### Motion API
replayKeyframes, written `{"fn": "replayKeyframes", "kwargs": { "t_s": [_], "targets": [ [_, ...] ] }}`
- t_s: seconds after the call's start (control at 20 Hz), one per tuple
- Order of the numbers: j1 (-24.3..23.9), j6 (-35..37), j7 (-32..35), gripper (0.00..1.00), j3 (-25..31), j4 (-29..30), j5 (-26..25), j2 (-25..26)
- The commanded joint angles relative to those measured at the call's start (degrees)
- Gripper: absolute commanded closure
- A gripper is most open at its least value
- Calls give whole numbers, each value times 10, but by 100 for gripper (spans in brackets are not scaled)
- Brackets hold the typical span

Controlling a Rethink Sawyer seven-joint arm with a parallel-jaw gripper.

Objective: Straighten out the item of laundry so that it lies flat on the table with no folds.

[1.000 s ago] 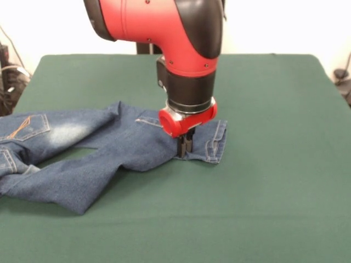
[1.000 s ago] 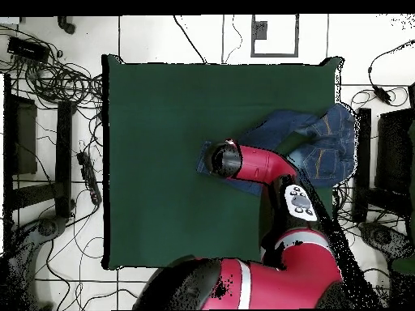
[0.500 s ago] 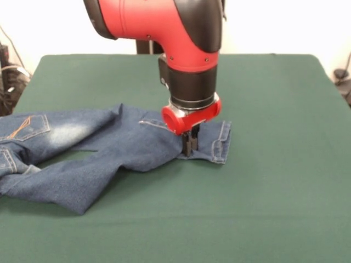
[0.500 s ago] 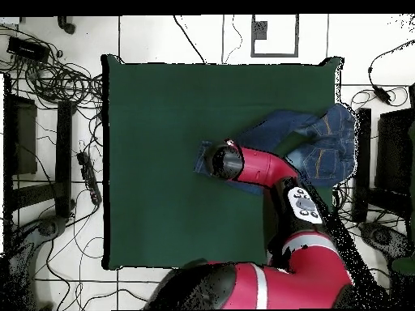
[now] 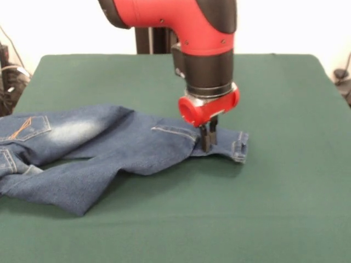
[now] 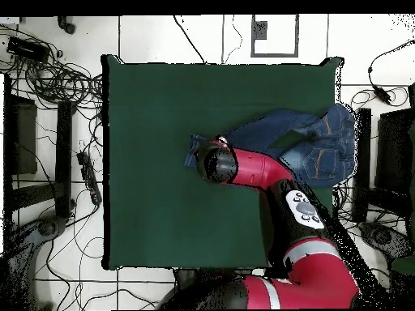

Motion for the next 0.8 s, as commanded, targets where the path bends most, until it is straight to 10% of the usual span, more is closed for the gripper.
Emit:
{"fn": "replayKeyframes", "kwargs": {
  "t_s": [0.05,0.8],
  "targets": [
    [35,-21,125,100,101,36,22,-13],
    [56,-39,143,100,87,5,33,9]
  ]
}}
